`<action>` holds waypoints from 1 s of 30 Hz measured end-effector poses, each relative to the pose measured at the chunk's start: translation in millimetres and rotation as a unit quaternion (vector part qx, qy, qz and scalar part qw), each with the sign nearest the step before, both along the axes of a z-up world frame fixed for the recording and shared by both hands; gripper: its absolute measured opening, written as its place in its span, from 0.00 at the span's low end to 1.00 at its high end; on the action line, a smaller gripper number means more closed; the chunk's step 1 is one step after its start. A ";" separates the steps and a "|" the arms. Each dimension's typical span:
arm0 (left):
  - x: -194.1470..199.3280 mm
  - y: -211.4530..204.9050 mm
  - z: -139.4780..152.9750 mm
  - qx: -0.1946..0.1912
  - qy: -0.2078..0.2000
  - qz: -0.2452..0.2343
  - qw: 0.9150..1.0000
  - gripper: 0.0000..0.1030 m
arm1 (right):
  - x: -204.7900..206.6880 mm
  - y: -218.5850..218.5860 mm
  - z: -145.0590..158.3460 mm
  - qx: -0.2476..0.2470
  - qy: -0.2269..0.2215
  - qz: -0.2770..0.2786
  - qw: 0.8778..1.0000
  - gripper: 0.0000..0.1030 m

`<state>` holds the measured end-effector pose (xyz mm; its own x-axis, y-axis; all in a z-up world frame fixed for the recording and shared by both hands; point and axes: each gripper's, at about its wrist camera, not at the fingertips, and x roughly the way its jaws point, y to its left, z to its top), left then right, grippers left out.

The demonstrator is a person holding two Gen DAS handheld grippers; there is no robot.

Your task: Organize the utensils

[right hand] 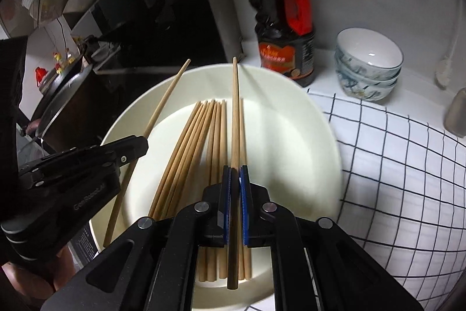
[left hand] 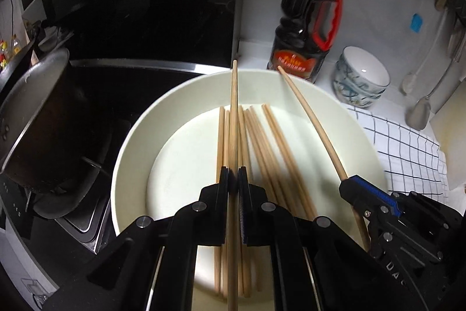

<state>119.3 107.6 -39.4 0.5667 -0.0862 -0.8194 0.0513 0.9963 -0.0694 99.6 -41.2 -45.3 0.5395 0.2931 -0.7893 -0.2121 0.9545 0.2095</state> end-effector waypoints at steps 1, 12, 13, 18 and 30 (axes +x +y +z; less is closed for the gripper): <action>0.4 2.4 -1.6 0.001 0.003 0.000 1.000 0.08 | -1.1 2.4 -1.3 -0.002 0.001 -0.001 1.000 0.06; -6.0 20.5 5.9 0.035 -0.001 0.049 0.998 0.85 | -8.2 -9.5 12.0 -0.026 0.003 -0.033 0.999 0.30; -8.0 21.7 7.4 0.033 0.001 0.051 0.998 0.85 | -10.1 -10.3 13.0 -0.026 0.004 -0.034 0.999 0.30; -19.9 26.7 16.7 0.018 0.004 0.060 0.998 0.92 | -24.3 -15.4 24.4 -0.030 -0.001 -0.039 0.999 0.41; -44.9 21.4 46.0 0.024 -0.006 0.051 0.998 0.93 | -46.9 -22.3 53.6 -0.029 -0.021 -0.041 0.999 0.48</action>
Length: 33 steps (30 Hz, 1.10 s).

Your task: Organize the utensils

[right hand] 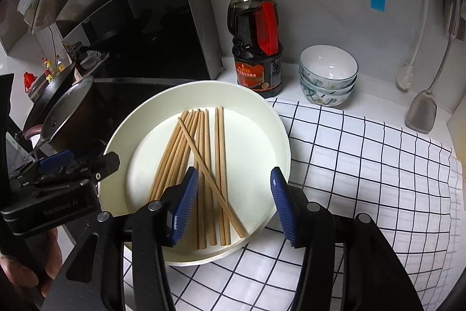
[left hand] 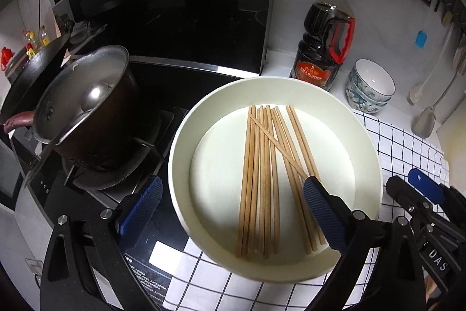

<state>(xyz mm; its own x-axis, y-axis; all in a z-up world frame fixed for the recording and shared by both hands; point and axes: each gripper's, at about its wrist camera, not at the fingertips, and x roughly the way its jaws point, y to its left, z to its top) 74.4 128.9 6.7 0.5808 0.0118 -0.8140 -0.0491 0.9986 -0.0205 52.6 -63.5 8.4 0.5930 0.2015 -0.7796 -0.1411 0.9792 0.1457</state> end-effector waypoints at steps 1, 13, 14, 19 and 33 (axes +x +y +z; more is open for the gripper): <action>-1.6 -1.0 1.6 0.001 -0.001 -0.001 1.000 0.93 | -1.7 -0.2 1.6 0.000 -0.001 0.001 1.000 0.49; -17.3 -10.0 14.8 0.011 -0.009 0.000 1.000 0.94 | -14.7 0.5 10.1 -0.003 0.005 0.003 1.000 0.51; -17.8 -11.0 14.6 0.014 -0.009 0.000 1.000 0.94 | -15.2 0.1 10.1 -0.003 0.005 0.002 1.000 0.52; -20.3 -10.0 13.9 0.014 -0.006 0.002 1.000 0.94 | -18.3 -2.1 11.7 -0.003 0.006 0.001 1.000 0.54; -21.8 -10.8 12.1 0.031 0.002 0.017 0.999 0.94 | -19.3 -6.0 12.5 -0.004 0.008 0.000 1.000 0.57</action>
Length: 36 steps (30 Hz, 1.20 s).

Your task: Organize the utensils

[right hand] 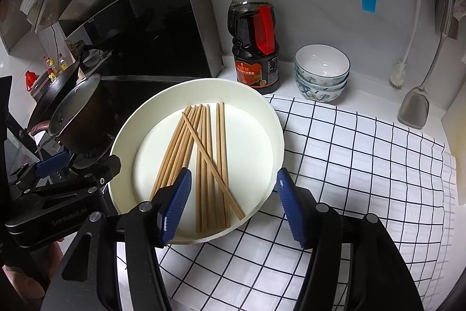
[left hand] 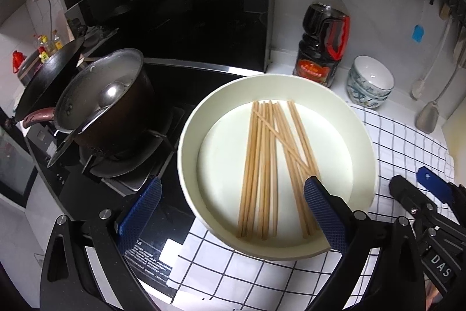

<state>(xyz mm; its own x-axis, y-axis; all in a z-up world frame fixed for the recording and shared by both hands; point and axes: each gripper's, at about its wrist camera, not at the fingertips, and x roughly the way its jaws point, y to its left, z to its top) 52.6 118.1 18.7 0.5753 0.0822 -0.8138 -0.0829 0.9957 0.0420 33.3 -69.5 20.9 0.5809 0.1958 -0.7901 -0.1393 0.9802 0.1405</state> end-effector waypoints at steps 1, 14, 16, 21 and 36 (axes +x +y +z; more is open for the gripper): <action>-0.1 0.0 -0.3 0.000 0.001 0.001 1.000 0.94 | -0.3 0.2 0.2 -0.002 -0.001 0.000 1.000 0.57; -3.8 -2.1 3.6 0.010 -0.004 0.003 1.000 0.94 | -1.7 1.1 1.8 -0.008 -0.004 0.002 1.000 0.58; -3.9 -1.8 4.3 0.011 -0.004 0.004 1.000 0.94 | -2.1 1.0 1.8 -0.007 -0.004 0.001 1.000 0.58; -5.0 -1.8 5.2 0.012 -0.004 0.002 1.000 0.94 | -3.3 2.6 1.9 -0.008 -0.004 0.004 1.000 0.58; -8.1 0.8 7.3 0.010 -0.006 0.001 1.000 0.94 | -8.6 9.1 3.4 -0.009 -0.005 0.008 1.000 0.58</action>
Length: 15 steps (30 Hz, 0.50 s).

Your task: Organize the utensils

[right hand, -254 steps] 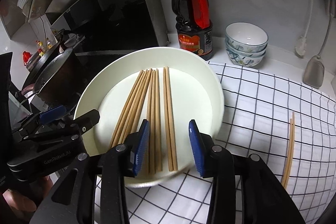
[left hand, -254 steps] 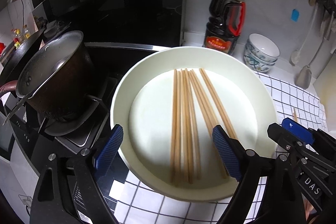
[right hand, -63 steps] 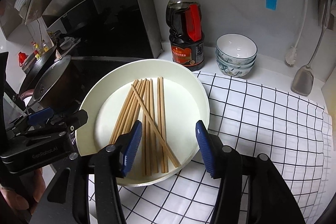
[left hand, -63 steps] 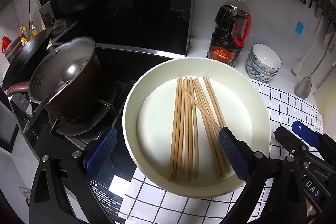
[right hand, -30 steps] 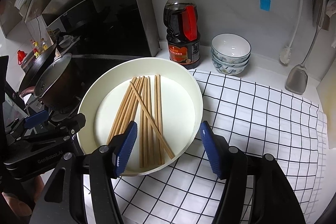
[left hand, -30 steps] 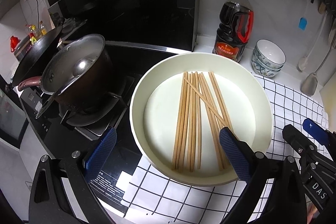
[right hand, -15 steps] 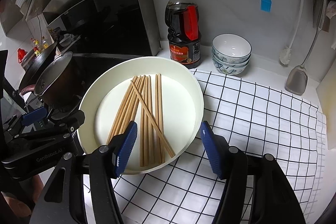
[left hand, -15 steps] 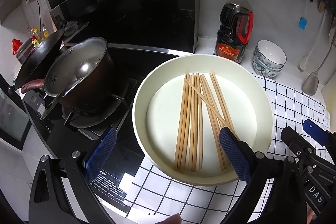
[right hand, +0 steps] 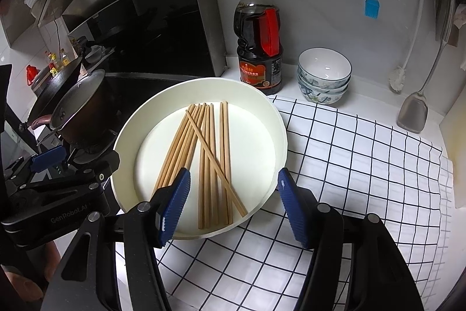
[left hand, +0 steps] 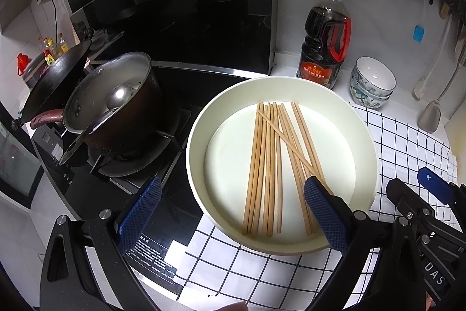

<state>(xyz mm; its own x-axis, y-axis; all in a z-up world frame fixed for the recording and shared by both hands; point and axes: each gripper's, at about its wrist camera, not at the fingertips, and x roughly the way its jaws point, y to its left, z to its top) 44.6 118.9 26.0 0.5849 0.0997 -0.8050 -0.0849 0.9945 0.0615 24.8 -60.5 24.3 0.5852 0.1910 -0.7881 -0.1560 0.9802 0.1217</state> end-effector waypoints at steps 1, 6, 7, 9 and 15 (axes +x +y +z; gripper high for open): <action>0.3 -0.1 -0.5 0.001 0.002 -0.001 1.000 0.94 | -0.3 0.3 0.0 0.000 0.001 0.000 1.000 0.58; -1.0 -0.8 -1.3 -0.001 0.004 -0.003 1.000 0.94 | -0.1 1.3 -0.1 0.000 0.000 0.001 1.000 0.58; -0.9 -0.7 -1.3 -0.001 0.004 -0.003 1.000 0.94 | -0.6 1.6 -0.2 0.000 0.000 0.001 1.000 0.58; -1.0 -0.1 -1.7 -0.004 0.005 -0.004 1.000 0.94 | -0.3 1.7 -0.2 0.000 0.001 0.001 1.000 0.58; -1.0 2.1 -4.7 -0.013 0.012 -0.005 1.000 0.94 | -1.9 2.9 -0.8 0.000 0.002 0.002 1.000 0.58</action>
